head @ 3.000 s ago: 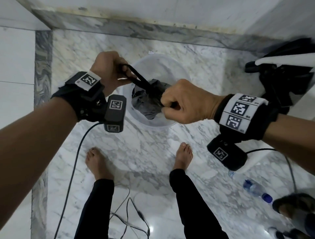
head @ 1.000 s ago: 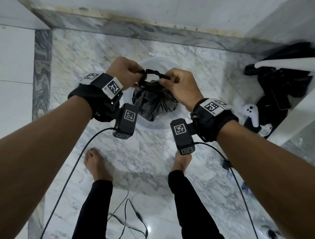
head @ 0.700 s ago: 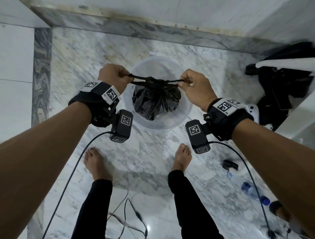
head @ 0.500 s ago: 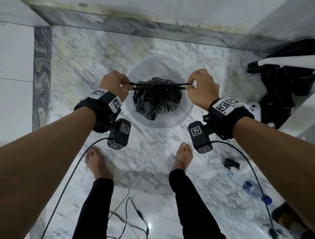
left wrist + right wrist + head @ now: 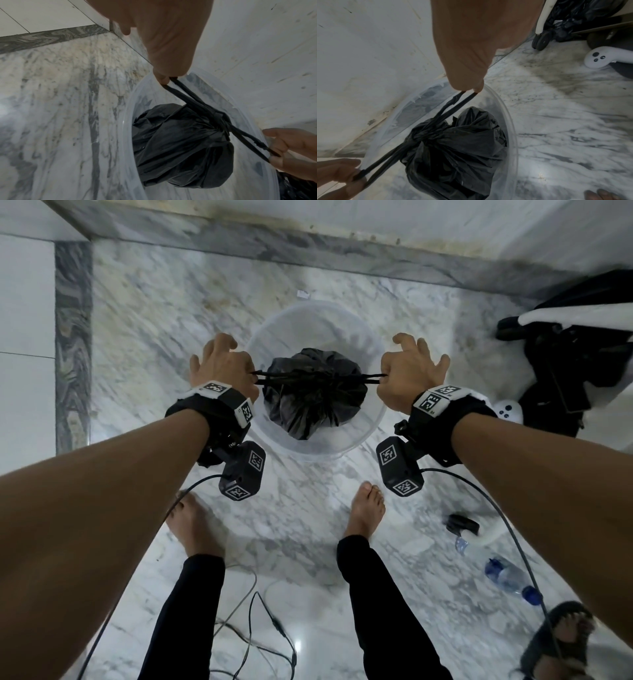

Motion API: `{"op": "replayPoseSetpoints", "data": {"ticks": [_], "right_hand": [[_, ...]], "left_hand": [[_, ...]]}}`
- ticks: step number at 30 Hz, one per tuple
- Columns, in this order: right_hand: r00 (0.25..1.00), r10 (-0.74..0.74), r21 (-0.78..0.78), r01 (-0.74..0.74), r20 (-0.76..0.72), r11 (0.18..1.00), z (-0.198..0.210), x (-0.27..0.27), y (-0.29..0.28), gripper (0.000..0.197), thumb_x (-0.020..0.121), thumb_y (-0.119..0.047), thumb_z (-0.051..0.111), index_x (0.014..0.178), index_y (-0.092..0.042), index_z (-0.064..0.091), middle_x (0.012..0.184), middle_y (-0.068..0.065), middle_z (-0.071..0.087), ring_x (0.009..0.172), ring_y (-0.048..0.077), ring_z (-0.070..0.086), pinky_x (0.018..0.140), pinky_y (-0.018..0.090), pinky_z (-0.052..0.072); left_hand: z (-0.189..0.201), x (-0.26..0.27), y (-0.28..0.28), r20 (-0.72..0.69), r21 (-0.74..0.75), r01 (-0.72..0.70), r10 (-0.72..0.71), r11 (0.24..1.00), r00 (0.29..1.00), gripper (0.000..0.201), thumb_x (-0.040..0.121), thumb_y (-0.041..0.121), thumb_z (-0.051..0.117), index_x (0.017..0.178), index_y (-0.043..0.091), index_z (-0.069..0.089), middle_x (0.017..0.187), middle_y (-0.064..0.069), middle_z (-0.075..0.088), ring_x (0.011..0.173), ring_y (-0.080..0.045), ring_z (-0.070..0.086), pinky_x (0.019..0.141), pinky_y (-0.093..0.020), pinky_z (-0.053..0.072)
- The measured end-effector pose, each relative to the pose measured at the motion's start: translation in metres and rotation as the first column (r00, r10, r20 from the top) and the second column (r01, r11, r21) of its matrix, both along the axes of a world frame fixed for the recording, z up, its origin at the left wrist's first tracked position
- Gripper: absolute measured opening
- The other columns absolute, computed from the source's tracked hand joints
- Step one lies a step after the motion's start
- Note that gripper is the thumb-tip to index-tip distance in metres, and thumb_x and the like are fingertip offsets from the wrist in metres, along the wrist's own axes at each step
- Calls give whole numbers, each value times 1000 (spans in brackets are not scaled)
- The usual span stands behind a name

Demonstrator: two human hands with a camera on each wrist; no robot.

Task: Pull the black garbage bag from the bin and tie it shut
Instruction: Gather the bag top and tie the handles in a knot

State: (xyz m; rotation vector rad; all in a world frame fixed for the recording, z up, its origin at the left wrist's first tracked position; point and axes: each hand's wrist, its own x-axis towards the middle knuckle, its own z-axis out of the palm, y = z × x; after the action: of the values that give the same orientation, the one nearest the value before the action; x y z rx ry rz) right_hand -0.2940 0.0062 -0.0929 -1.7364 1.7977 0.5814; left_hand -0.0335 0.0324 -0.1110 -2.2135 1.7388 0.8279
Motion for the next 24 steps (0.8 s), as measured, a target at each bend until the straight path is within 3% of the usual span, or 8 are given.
{"op": "replayPoseSetpoints", "data": {"ticks": [2, 8, 17, 24], "right_hand": [[1000, -6, -4, 6, 4, 1000, 2, 0, 1, 57, 56, -41, 30, 88, -14, 68, 156, -1, 25, 148, 32, 11, 114, 63, 4], [1000, 8, 4, -8, 12, 1000, 1, 1, 1, 57, 57, -41, 30, 89, -13, 68, 155, 0, 26, 147, 33, 12, 114, 65, 4], [1000, 10, 24, -10, 14, 1000, -5, -4, -1, 25, 74, -30, 44, 84, -18, 63, 150, 1, 32, 144, 32, 18, 112, 65, 9], [1000, -2, 20, 1, 23, 1000, -8, -5, -1, 19, 73, -25, 46, 84, -21, 61, 147, 0, 36, 141, 32, 22, 111, 63, 13]], "left_hand": [[-1, 2, 0, 6, 14, 6, -6, 1000, 1000, 24, 81, 20, 59, 103, 17, 68, 139, -5, 36, 137, -27, 29, 115, -54, 19], [-6, 5, 0, 7, 51, 14, -14, 999, 1000, 26, 80, 20, 60, 105, 18, 67, 139, -4, 34, 138, -26, 27, 117, -56, 13], [-5, 6, 0, 3, 56, 16, -16, 998, 1000, 27, 80, 18, 61, 106, 19, 67, 139, -4, 36, 139, -25, 27, 117, -57, 10], [-6, 7, 0, -18, 60, -14, 15, 998, 1000, 23, 82, 21, 58, 104, 19, 67, 135, -5, 39, 135, -27, 33, 117, -58, 7]]}}
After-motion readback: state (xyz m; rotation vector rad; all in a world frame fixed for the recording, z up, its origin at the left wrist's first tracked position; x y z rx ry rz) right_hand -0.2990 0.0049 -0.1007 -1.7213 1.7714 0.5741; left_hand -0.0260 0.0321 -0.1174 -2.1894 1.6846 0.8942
